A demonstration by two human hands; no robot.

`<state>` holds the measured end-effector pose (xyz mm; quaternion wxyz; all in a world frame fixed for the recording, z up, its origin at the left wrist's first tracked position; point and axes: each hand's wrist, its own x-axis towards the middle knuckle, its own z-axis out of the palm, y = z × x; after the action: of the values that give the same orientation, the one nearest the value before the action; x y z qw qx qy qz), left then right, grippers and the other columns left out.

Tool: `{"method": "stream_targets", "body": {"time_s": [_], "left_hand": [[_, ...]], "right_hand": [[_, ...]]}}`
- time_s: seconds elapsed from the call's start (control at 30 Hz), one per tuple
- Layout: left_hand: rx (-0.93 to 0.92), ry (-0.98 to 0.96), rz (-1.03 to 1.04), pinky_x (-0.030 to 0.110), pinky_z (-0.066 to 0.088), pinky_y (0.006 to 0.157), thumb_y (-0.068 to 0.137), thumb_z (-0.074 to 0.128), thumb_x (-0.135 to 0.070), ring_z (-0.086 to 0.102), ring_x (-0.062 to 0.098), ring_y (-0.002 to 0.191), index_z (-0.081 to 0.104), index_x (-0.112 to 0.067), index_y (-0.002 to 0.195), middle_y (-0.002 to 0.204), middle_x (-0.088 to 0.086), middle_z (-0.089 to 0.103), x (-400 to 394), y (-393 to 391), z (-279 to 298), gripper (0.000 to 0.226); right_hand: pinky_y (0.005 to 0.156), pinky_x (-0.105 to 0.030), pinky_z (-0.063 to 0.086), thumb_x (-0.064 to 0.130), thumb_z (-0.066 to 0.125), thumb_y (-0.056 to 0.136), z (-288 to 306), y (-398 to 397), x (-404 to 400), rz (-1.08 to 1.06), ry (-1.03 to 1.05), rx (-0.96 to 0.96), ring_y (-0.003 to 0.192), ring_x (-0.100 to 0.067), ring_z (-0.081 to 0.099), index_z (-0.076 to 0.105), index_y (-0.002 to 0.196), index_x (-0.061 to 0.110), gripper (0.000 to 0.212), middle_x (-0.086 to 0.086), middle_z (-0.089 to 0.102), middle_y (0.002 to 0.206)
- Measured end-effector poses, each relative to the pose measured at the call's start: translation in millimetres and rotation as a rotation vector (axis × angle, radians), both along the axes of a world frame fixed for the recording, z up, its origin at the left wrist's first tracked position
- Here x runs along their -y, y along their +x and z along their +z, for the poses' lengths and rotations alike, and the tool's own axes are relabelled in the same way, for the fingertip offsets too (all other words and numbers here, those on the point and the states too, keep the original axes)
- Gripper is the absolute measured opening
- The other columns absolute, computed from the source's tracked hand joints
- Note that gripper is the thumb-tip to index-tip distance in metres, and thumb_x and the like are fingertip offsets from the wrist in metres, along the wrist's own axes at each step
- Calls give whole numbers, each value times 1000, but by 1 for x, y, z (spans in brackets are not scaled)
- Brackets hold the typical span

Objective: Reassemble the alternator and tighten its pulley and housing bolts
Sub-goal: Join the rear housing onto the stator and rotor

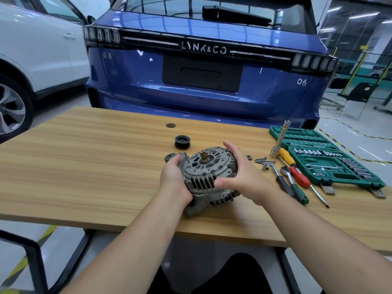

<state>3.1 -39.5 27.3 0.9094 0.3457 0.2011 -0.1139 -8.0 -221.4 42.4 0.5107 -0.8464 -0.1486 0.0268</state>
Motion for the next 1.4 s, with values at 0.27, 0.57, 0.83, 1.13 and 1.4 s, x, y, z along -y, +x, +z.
{"method": "stream_targets", "body": {"time_s": [0.27,0.57,0.83,1.13,1.4], "left_hand": [[173,-6,47,48,65,72,99,43,-69,75,37,103,79,-9,114,116,19,76,5,-13,-23,72],[80,373,3,41,59,77,94,59,-60,73,28,100,77,-25,108,100,4,81,-14,-20,-23,42],[54,277,-114,37,62,59,92,57,-58,78,28,88,83,-24,98,101,7,81,-12,-30,-21,44],[145,274,-107,30,58,61,94,54,-41,77,21,76,82,-18,96,103,10,80,-16,-38,-27,36],[151,304,-165,33,52,69,93,57,-39,68,23,90,75,-17,105,97,5,79,-21,-38,-25,30]], "right_hand": [[111,-45,44,69,65,69,-16,-12,-8,-121,25,144,135,-12,44,19,156,39,103,10,40,149],[92,-29,52,66,55,74,-20,-10,-10,-126,168,122,117,-1,55,36,136,48,68,25,50,128],[90,-36,56,55,60,72,-19,-9,-11,-111,274,36,113,-13,62,44,134,46,64,12,57,127],[62,-36,60,68,67,70,16,12,-15,-218,172,-516,79,-23,77,66,110,27,58,-1,79,92],[79,-52,59,65,72,62,20,20,-8,-265,128,-587,82,-27,77,65,113,25,65,-4,79,93]]}}
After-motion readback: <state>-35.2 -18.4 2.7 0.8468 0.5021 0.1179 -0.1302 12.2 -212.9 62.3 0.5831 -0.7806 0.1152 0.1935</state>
